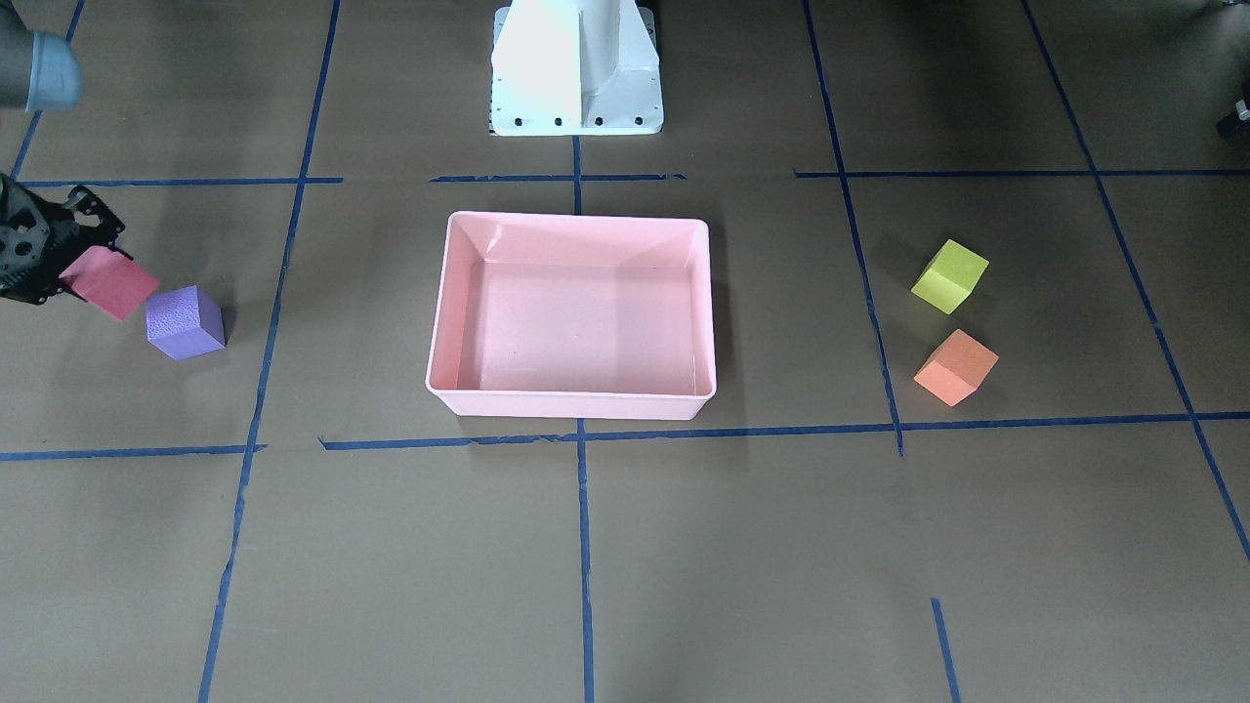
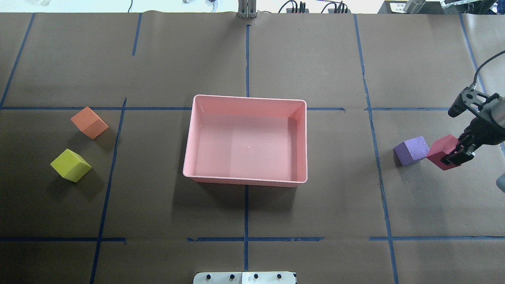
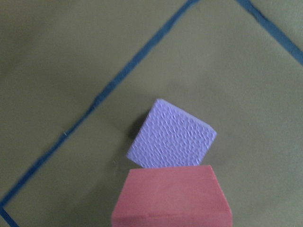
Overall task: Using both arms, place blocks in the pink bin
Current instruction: 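Carry red cube into bin with right gripper while left reaches yellow cube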
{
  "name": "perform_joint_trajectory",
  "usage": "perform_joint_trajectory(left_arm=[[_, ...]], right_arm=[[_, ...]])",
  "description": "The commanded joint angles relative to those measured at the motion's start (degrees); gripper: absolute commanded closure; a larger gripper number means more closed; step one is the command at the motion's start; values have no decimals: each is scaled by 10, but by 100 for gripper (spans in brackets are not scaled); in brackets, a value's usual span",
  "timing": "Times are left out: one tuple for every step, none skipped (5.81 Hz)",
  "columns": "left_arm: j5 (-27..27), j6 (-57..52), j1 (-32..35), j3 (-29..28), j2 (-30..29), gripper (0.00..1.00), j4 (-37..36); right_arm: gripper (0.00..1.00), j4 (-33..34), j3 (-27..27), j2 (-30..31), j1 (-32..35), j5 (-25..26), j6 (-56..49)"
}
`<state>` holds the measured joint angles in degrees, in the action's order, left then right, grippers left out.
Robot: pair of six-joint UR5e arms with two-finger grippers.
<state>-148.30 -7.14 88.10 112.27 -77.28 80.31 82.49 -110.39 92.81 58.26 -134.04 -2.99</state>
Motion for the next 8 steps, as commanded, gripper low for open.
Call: perform_joint_trajectory(left_arm=[[-5,143,-84,-3,-36,0,45],[-2,204,-129,-19,-54,0,89],[13,208,-156,-27,-66,0,133],[120,207,-222,-28,-103,0,172],[161,206,-257,-28,-108,0,213],[162,203,-266,-29,-108,0,238],[164,203,-301,-34,-110,0,254],[207,203,-324,-37,-113,0,269]], right_arm=[[98,35,-40,-91,-37,-10,243],[97,35,-37,-167,-91,3,387],[97,36,-35,-226,-144,51,501],[97,36,-25,-280,-195,100,628],[96,36,0,-323,-243,167,725],[94,36,35,-362,-274,214,796],[88,36,82,-396,-292,241,847],[70,35,114,-413,-304,258,875]])
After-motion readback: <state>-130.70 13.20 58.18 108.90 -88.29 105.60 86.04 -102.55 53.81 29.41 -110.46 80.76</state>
